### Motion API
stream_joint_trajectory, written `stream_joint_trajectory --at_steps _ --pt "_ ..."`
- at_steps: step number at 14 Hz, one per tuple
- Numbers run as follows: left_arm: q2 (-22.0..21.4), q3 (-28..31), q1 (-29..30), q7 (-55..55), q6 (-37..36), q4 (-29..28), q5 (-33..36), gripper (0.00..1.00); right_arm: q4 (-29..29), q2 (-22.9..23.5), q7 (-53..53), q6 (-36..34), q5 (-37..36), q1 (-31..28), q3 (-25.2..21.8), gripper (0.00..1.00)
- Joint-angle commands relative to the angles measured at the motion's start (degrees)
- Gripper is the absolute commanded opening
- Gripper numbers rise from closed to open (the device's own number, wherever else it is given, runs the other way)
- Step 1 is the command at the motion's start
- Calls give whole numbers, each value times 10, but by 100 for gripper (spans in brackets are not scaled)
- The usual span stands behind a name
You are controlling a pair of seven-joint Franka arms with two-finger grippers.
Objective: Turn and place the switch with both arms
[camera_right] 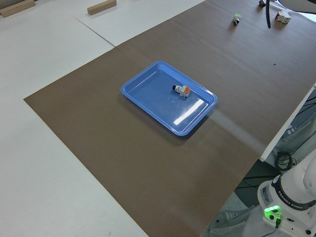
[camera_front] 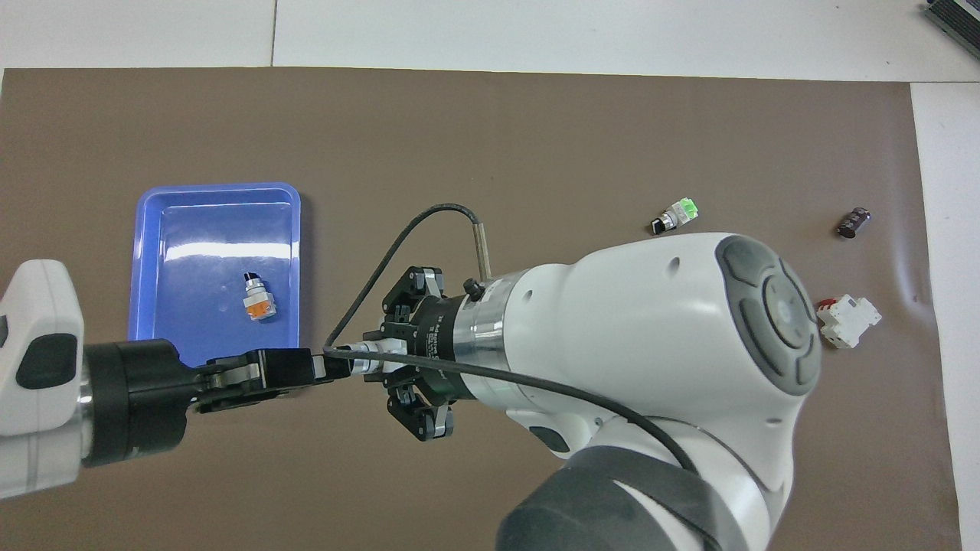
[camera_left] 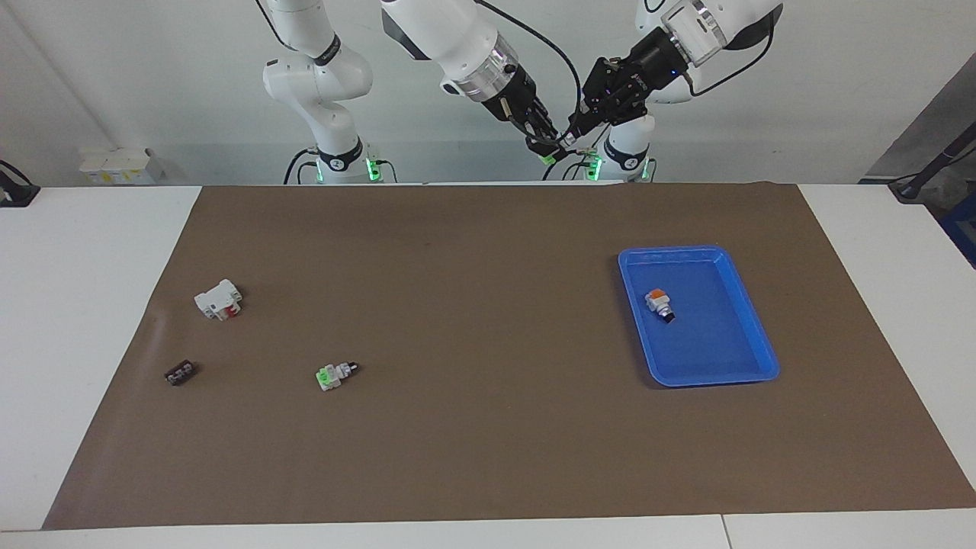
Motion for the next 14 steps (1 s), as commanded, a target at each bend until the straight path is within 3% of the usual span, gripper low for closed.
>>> stream_joint_trajectory --at_steps 1,11,13,14 --pt "-32 1 -9 -3 34 -45 -9 28 -2 -6 -13 -7 -8 -5 4 0" --pt "-33 1 -33 1 74 -52 -15 27 -2 -6 -13 -7 -8 -5 3 0" --pt "-33 1 -33 0 72 -52 -21 16 -2 -6 -13 -7 -8 -5 3 0" --pt "-33 1 -33 -3 70 -52 -23 2 -2 -6 -13 -7 -8 -5 3 0"
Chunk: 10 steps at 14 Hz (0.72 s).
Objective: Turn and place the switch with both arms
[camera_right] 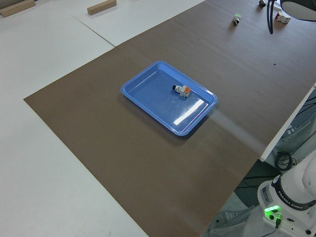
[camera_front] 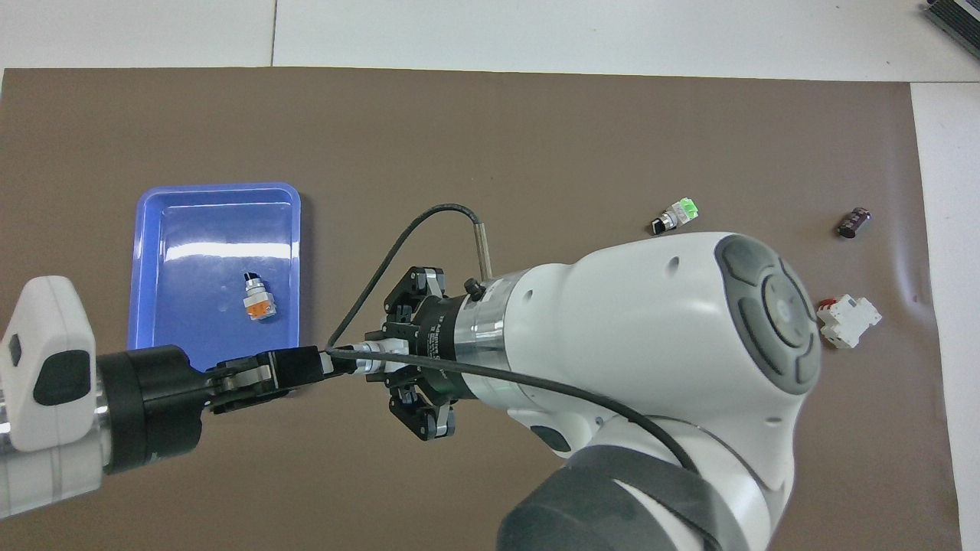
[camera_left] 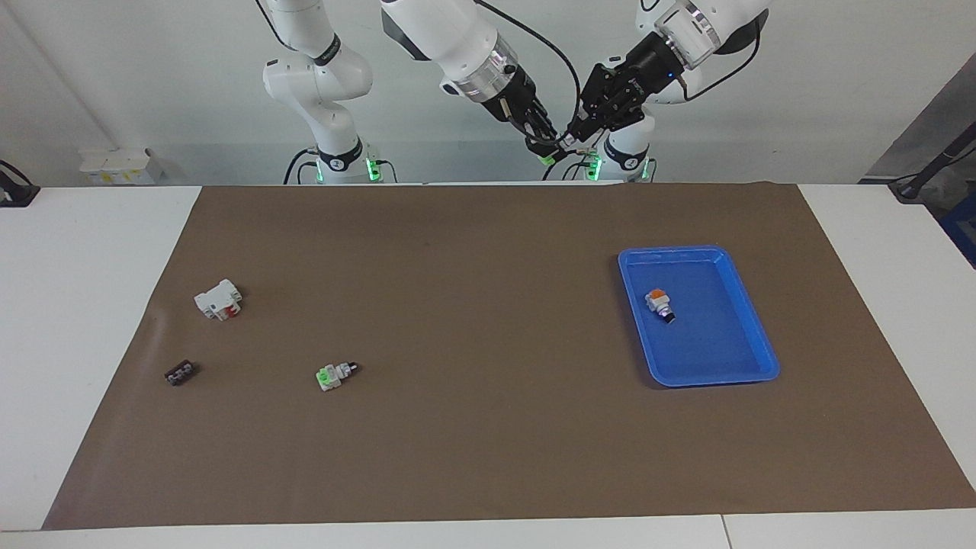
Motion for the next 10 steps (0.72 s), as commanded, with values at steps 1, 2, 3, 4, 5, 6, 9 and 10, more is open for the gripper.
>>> stream_joint_trajectory --at_steps 1,2,3,4,5,6,9,10 --pt "-17 4 -14 -13 14 -22 -29 0 -1 -6 -13 -5 -5 -5 3 0" --pt "-18 4 -14 -21 12 -22 -35 0 -1 -6 -13 -5 -5 -5 3 0" --pt "-18 5 -14 -21 14 -22 -35 0 -1 -6 -13 -5 -5 -5 4 0" --pt "-18 5 -14 -22 15 -22 -35 0 -1 -6 -13 -5 -5 -5 3 0" --pt "-18 6 -13 -24 14 -22 -36 0 -1 -6 -13 -5 -5 -5 4 0" --pt "-18 5 -14 -40 13 -21 -36 0 -1 -6 -13 -5 -5 -5 3 0" --pt "-14 3 -15 -192 21 -14 -35 0 -1 -6 -13 -5 -5 -5 4 0" --pt "-13 2 -14 -219 19 -12 -35 0 -1 -6 -13 -5 -5 -5 4 0"
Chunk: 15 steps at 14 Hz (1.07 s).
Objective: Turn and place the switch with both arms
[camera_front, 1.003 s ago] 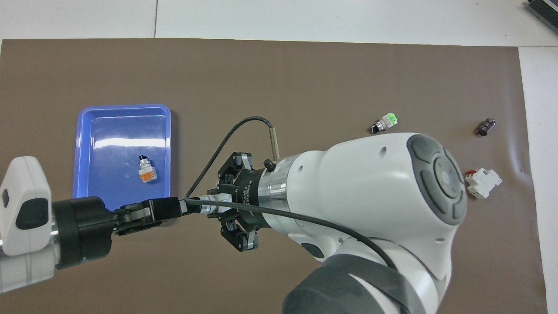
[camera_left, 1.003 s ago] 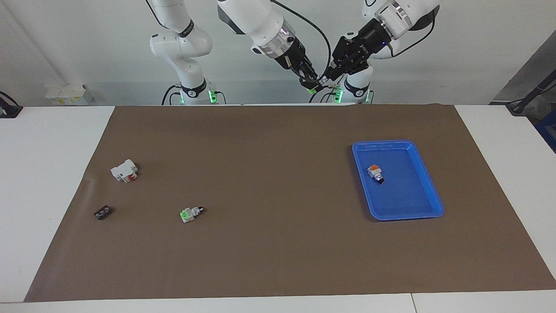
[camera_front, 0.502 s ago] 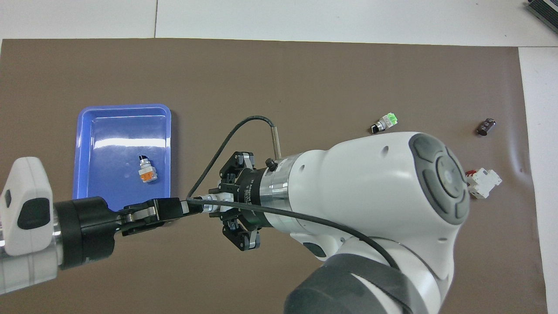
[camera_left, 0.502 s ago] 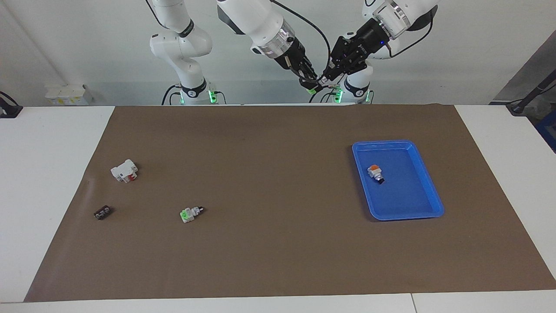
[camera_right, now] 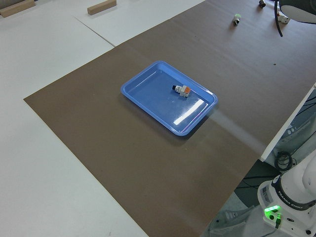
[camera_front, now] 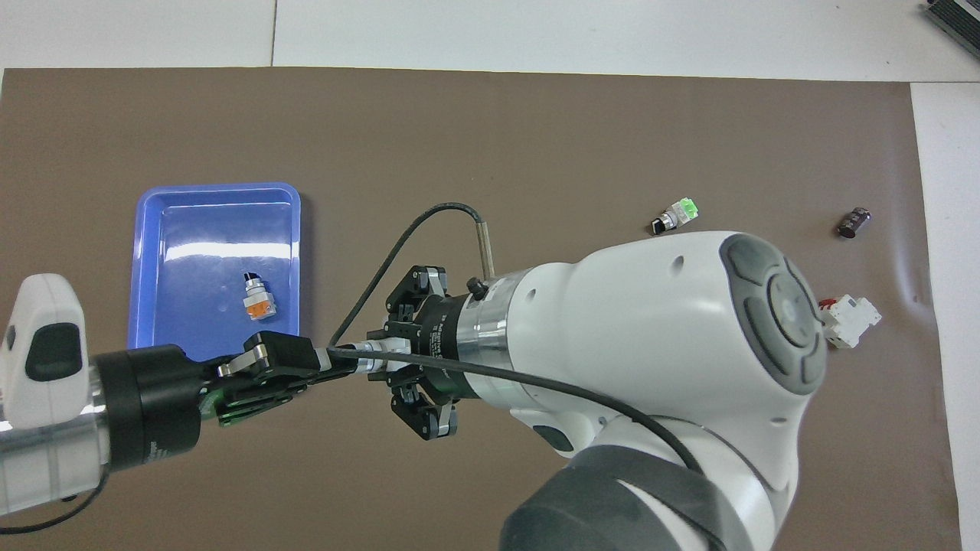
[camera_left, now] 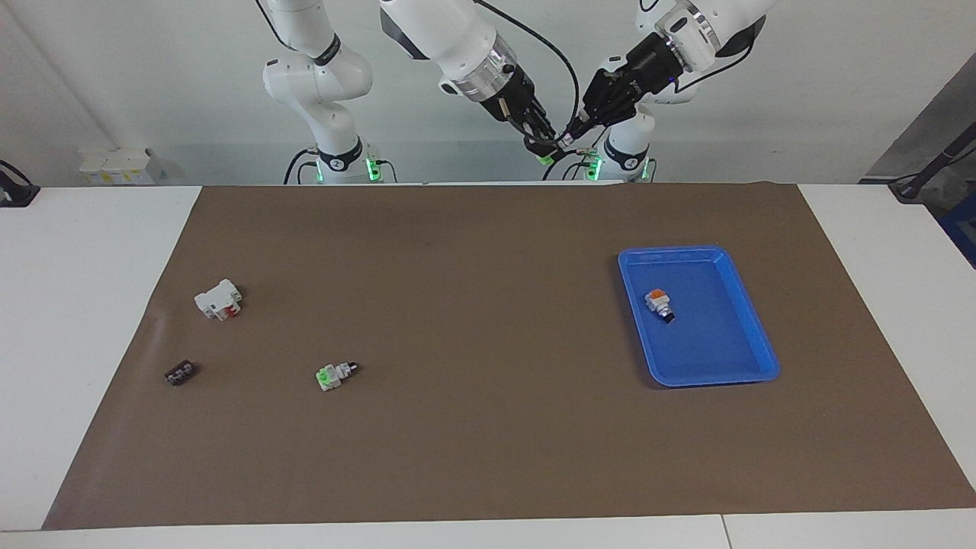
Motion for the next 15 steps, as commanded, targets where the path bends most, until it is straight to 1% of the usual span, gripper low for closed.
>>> stream_joint_trajectory --at_steps 1,3,5,11,12,13,15 --pt "-10 0 -13 -125 19 -3 -16 0 -2 -4 -13 -4 -4 -3 4 0" --pt "1 -4 -13 -245 48 12 -15 0 -2 -4 -13 -4 -4 -3 5 0" --pt "5 -15 -12 -333 81 16 -14 0 -2 -4 -13 -4 -4 -3 4 0" --pt "5 -19 -12 -593 86 16 -11 0 -2 -4 -13 -4 -4 -3 5 0" --pt "5 -20 -11 -650 87 16 -7 0 -2 -4 -13 -4 -4 -3 5 0" --pt "5 -20 -12 -683 87 15 -5 0 -2 -4 -13 -4 -4 -3 5 0" --pt "5 -21 -11 -715 85 15 -5 0 -2 -4 -13 -4 -4 -3 5 0"
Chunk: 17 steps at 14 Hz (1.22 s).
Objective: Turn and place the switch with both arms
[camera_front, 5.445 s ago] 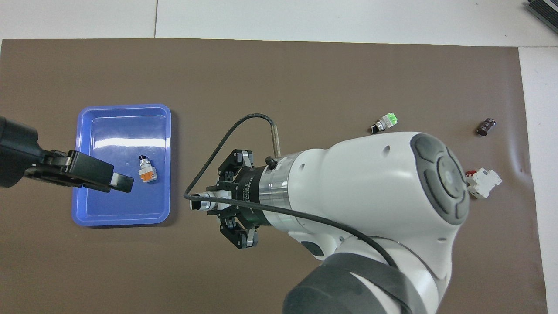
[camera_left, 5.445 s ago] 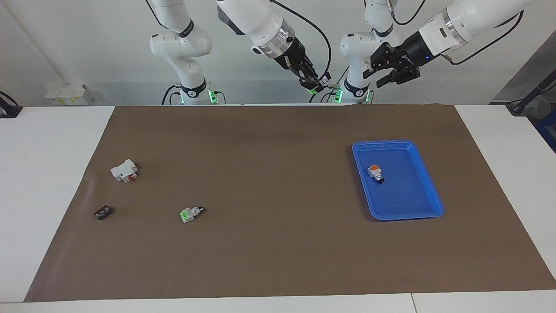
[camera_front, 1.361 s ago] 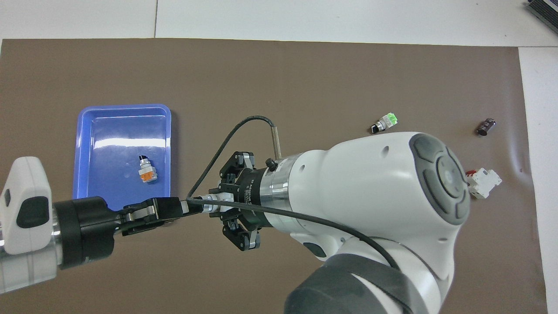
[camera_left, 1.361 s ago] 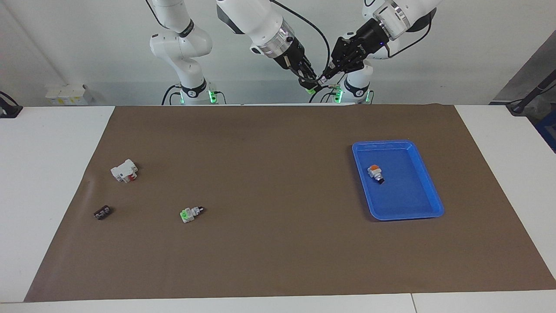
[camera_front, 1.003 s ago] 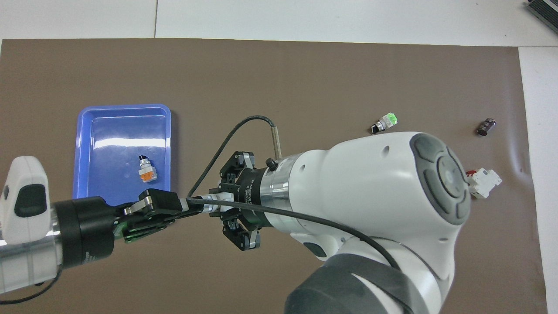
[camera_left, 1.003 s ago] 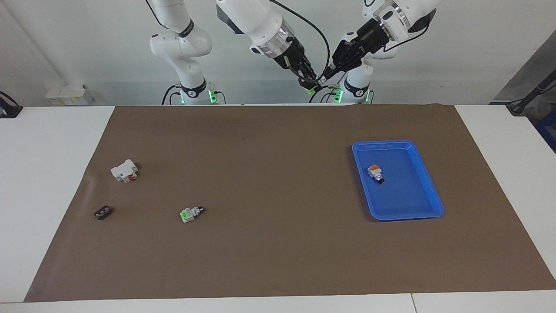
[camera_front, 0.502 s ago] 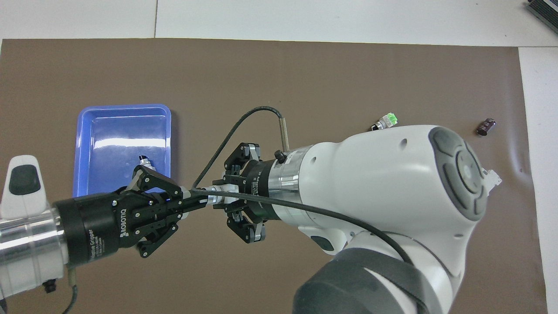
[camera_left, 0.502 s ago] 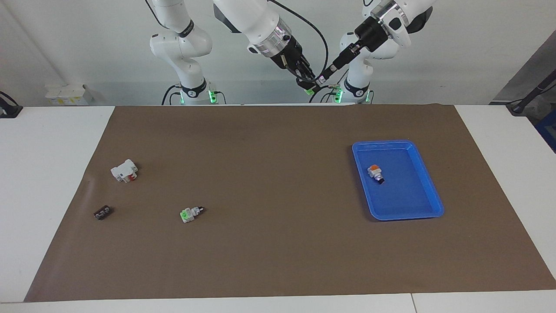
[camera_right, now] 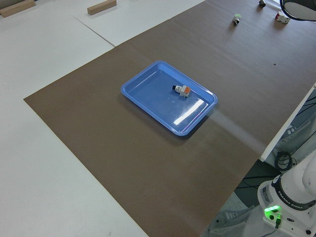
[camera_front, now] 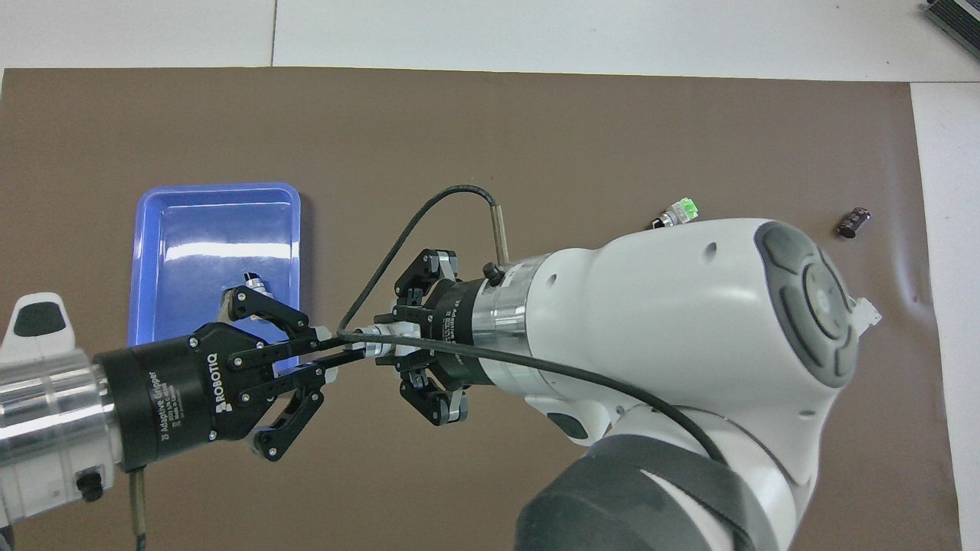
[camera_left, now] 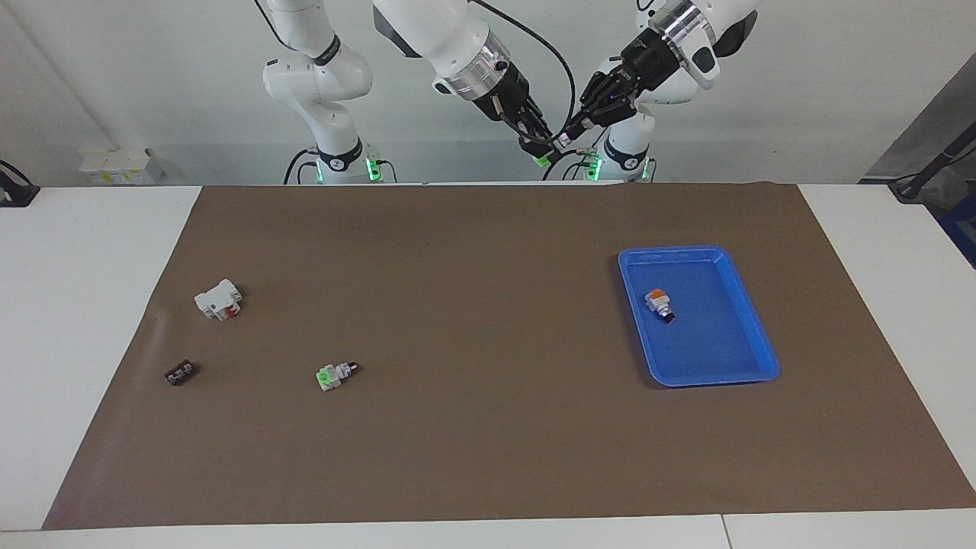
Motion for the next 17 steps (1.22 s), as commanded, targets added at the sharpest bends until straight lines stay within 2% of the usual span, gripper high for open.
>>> stream_joint_trajectory --at_steps 1,8,17 --pt "5 -3 -8 -88 38 13 -6 0 -9 -4 0 -9 -1 1 10 0" --pt "6 -2 1 -196 36 11 -2 0 -10 -5 0 -10 -1 1 11 0" --pt "6 -2 7 -218 30 11 -2 0 -11 -5 0 -9 -2 1 10 0"
